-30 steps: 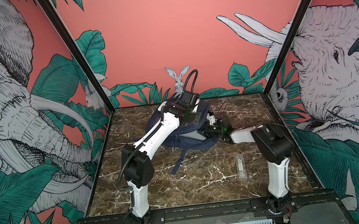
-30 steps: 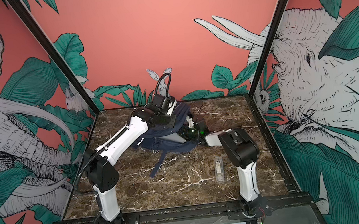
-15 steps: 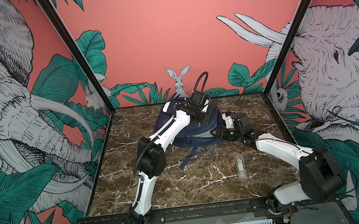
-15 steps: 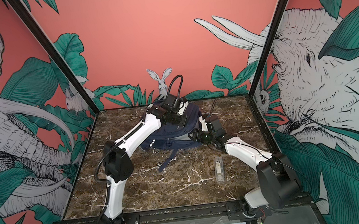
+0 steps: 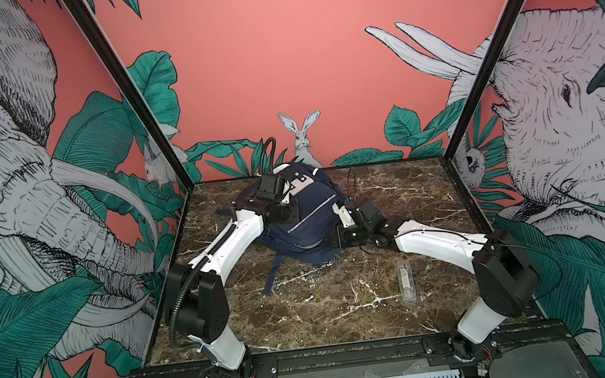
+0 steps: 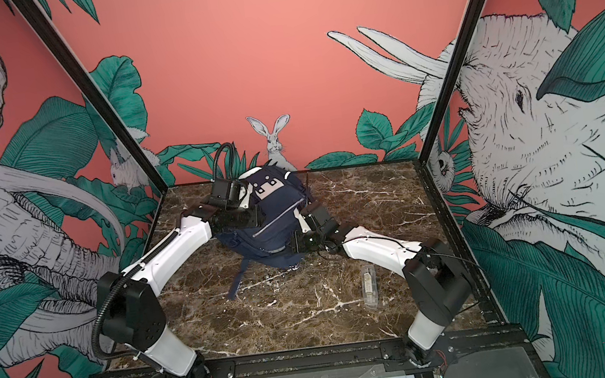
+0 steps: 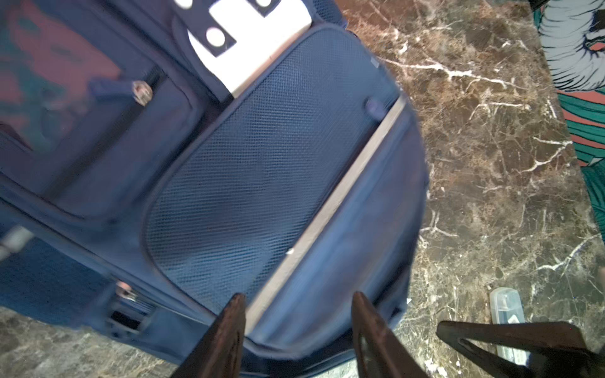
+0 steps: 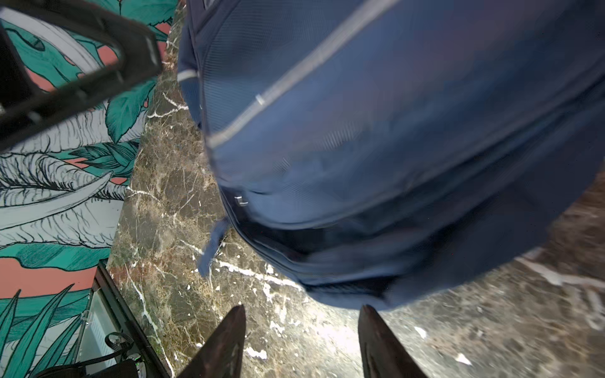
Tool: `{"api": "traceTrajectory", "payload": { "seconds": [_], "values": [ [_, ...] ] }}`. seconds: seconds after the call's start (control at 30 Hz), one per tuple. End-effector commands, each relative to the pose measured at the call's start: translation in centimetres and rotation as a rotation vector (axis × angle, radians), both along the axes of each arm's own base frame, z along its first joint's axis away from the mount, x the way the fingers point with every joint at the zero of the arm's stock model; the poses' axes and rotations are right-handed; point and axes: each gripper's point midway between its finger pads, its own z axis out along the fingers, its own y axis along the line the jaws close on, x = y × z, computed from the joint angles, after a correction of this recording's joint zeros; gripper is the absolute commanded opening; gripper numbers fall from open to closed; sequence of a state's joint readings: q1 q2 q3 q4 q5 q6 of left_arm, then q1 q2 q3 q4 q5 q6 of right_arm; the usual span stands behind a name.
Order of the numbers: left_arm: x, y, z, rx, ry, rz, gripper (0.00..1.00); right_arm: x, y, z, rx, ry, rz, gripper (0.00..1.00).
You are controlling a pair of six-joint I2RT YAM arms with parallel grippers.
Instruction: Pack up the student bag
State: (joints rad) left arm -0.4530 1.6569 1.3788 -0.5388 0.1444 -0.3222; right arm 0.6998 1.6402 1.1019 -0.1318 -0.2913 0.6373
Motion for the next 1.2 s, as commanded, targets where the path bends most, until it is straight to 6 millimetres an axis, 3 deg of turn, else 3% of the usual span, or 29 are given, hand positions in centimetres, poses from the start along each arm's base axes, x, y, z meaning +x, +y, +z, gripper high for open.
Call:
{"api": "traceTrajectory", "payload": {
  "seconds": [0.0,0.1,0.17,0.3,0.5,0.6,0.8,1.17],
  "values": [
    [-1.0,-1.7,0.7,-0.072,-0.012,-0.055,0.49,0.9,0.3,0.2,0.009,-0.008,-0.025,0.55],
    [-0.8,-2.4,0.4,-0.096,0.002,-0.076,0.41,0.6,0.0,-0.2,0.007,0.011,-0.032,0.54],
    [-0.6,-2.5,0.2,-0.077,0.01,-0.073,0.41,0.4,-0.4,0.3,0.01,-0.004,-0.034,0.55],
    [0.0,1.9,-1.1,0.076,0.006,0.071,0.49,-0.1,-0.1,-0.3,0.029,0.019,-0.018,0.57],
    [1.6,8.5,-3.5,0.085,0.034,0.285,0.53,-0.5,3.0,-0.6,0.172,0.089,0.053,0.56],
    [2.3,9.7,-5.1,0.069,0.064,0.325,0.53,-0.5,3.2,-0.5,0.174,0.079,0.054,0.56],
    [3.0,7.2,-7.7,-0.028,0.137,0.288,0.53,-1.2,3.0,-0.4,0.172,0.087,0.074,0.56],
    [0.8,0.2,-8.6,-0.114,0.166,0.211,0.48,-1.9,1.8,-2.5,0.144,0.118,0.035,0.57]
  ]
}}
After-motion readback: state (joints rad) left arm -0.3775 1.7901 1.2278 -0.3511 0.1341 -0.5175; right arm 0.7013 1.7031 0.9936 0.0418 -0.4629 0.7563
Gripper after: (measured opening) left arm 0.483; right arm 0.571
